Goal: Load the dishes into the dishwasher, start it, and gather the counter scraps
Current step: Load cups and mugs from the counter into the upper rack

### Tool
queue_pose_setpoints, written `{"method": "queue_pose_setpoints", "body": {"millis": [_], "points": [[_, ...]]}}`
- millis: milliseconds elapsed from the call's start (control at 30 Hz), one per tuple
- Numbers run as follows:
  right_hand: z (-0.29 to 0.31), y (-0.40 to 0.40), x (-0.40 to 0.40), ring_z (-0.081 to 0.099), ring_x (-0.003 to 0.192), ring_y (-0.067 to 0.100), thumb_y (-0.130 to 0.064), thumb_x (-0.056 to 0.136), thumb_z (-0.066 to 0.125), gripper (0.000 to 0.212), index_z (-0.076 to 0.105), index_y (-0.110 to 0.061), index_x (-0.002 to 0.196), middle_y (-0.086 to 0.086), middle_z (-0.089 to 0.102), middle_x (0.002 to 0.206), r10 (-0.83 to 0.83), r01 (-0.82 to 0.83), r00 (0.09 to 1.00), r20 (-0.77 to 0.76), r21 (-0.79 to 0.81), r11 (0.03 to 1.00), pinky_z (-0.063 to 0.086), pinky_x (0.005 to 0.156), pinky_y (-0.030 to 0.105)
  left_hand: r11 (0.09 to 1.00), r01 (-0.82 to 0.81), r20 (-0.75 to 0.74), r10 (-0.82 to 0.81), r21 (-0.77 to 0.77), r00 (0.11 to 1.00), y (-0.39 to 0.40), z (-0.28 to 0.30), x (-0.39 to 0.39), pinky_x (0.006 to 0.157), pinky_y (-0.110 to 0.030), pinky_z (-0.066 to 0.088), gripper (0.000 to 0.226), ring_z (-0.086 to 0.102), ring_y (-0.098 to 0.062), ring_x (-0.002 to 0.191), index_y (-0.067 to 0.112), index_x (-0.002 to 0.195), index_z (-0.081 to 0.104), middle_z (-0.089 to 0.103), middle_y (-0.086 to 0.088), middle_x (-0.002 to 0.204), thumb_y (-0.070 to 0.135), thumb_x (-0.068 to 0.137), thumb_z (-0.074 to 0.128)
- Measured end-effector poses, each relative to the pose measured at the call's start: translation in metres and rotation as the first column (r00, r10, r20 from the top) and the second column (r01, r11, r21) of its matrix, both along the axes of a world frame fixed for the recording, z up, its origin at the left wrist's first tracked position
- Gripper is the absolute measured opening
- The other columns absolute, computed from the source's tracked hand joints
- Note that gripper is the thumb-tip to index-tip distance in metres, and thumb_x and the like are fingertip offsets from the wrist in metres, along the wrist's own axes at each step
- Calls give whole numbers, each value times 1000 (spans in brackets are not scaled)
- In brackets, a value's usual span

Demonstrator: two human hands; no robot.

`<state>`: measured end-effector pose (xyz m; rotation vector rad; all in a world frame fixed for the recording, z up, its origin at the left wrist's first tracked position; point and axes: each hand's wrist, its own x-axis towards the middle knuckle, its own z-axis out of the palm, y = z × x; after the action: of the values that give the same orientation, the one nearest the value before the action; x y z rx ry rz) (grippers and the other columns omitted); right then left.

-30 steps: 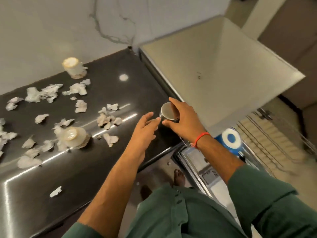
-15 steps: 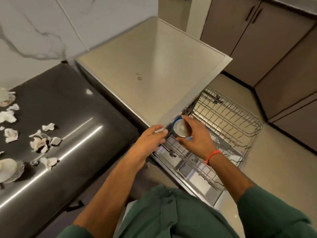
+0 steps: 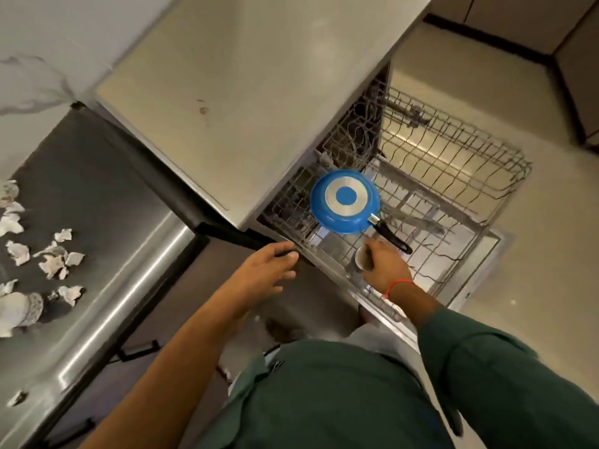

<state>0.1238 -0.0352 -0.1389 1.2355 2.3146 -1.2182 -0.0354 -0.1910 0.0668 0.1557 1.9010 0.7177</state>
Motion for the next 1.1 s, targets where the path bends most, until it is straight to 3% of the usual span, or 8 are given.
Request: {"method": "queue_pose_setpoints", "body": {"millis": [133, 333, 500, 767, 933, 1100], "points": [[-34, -6, 9, 54, 119, 37, -15, 78, 75, 63, 49, -18, 135, 13, 53, 134, 22, -20, 996, 87, -23, 1000, 51, 97, 46, 1000, -7, -15, 7, -5, 1000, 24, 1, 9, 104, -37, 49, 30, 65, -11, 114, 36, 131, 55, 63, 8, 129, 37, 101, 55], [-69, 2, 17, 52, 121, 37, -22, 80, 75, 66, 45, -19, 138, 15, 53, 134, 46, -61, 981, 186, 78, 995, 50, 98, 46, 1000, 18, -7, -19, -16, 1000, 29, -6, 22, 103, -34, 50, 29, 68, -5, 110, 41, 128, 57, 63, 12, 131, 39, 99, 56], [-89, 4, 5, 50, 123, 37, -21, 81, 75, 66, 45, -19, 139, 15, 52, 134, 84, -118, 976, 200, 165, 979, 46, 103, 48, 999, -15, -8, 15, -44, 1000, 9, -17, 26, 98, -33, 50, 51, 69, -6, 109, 41, 126, 60, 66, 11, 130, 54, 77, 62], [-98, -3, -1, 46, 130, 37, -27, 80, 79, 81, 37, -25, 148, 14, 46, 141, 47, -86, 973, 227, 167, 982, 44, 106, 52, 1000, -11, 10, 11, -29, 1000, -3, -21, 22, 103, -38, 49, 48, 68, -7, 111, 42, 127, 61, 66, 11, 130, 57, 82, 66], [-66, -4, -11, 50, 125, 37, -32, 84, 70, 71, 39, -27, 148, 13, 50, 138, -195, 189, 980, 39, 120, 975, 46, 104, 53, 999, -33, 31, 32, 42, 999, -2, -19, 12, 102, -36, 50, 28, 67, -10, 114, 38, 128, 58, 63, 8, 133, 36, 100, 55], [-1, -3, -38, 52, 125, 28, -38, 90, 65, 61, 45, -27, 146, 7, 56, 136, -465, 491, 831, -305, 10, 871, 46, 104, 51, 980, -37, 48, 28, 195, 998, -13, -8, -8, 101, -37, 52, 26, 69, -6, 110, 44, 125, 59, 64, 9, 131, 39, 100, 56]]}}
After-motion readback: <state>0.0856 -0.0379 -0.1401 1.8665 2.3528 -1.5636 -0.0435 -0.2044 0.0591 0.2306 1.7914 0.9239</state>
